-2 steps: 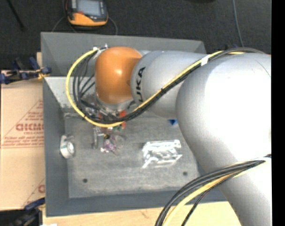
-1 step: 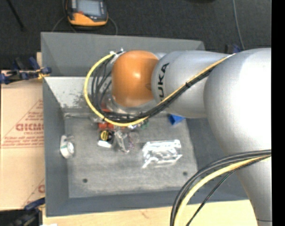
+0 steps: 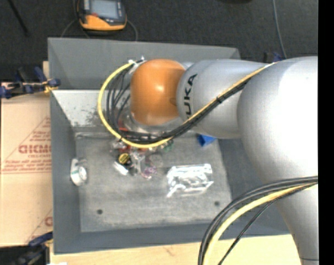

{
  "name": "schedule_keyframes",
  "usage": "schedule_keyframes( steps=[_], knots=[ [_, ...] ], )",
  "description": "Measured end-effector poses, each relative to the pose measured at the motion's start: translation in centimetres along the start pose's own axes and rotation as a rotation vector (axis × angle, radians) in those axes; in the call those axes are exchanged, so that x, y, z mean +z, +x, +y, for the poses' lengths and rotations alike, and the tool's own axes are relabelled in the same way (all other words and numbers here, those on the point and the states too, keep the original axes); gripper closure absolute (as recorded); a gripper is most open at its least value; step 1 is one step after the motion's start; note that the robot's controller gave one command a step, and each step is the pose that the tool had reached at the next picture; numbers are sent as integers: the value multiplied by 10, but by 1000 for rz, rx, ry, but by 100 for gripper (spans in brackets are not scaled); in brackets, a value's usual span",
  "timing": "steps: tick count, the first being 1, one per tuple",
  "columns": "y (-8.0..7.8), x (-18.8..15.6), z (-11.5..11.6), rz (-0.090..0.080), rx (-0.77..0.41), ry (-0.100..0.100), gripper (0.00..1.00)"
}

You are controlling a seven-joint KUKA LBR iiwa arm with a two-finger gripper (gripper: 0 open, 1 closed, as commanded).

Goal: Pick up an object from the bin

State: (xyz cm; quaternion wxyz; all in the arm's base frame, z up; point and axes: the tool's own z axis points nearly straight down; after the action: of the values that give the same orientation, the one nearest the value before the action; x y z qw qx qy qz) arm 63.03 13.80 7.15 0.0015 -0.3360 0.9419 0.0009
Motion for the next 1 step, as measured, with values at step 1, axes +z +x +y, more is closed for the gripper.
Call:
schedule_keyframes(
  steps=[1],
  knots=[
    [52, -126, 7, -5, -34, 7, 100]
  ],
)
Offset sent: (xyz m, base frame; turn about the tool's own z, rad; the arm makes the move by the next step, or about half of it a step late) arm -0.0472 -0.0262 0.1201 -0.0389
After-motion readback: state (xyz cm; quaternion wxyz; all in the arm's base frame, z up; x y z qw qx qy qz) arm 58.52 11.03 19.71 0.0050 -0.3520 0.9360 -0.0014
